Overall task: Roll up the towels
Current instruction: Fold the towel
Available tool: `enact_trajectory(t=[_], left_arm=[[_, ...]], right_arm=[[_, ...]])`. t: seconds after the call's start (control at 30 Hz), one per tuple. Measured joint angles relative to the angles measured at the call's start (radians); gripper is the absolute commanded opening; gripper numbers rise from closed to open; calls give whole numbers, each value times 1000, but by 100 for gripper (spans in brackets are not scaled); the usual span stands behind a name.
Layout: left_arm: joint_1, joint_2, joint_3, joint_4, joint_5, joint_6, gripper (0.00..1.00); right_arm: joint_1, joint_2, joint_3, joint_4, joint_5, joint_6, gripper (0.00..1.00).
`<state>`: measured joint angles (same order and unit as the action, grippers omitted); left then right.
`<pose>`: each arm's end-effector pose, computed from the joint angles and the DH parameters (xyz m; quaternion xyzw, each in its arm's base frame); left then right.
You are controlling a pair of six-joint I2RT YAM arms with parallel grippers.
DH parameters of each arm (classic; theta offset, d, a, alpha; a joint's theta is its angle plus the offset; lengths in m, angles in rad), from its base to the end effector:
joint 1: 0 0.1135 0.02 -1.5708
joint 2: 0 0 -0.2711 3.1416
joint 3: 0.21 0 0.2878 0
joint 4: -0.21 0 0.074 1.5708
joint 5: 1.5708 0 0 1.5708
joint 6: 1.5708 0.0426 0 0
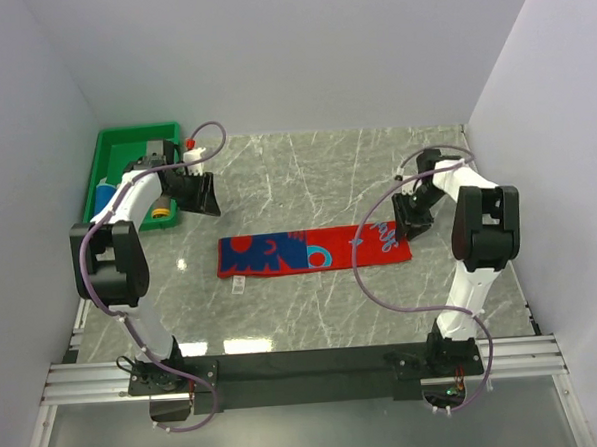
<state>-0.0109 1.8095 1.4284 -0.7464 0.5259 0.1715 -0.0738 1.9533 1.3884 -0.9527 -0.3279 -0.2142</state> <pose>0.4150 -0.0259 0.2278 0.1427 0.9329 -0.2357 0.2319 0.3971 -0.0156 0.1508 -0.0735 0.9835 0.1577 0.0494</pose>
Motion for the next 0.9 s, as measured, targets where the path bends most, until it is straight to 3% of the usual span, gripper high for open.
enact_trajectory(t=[0.4,0.9], left_arm=[[0,-6,0,0,-4,-27,49],[0,-16,0,-4,-2,-27,48]], right_arm=[[95,-4,-67,55,159,71,42],[100,-48,-38,51,171,90,45]])
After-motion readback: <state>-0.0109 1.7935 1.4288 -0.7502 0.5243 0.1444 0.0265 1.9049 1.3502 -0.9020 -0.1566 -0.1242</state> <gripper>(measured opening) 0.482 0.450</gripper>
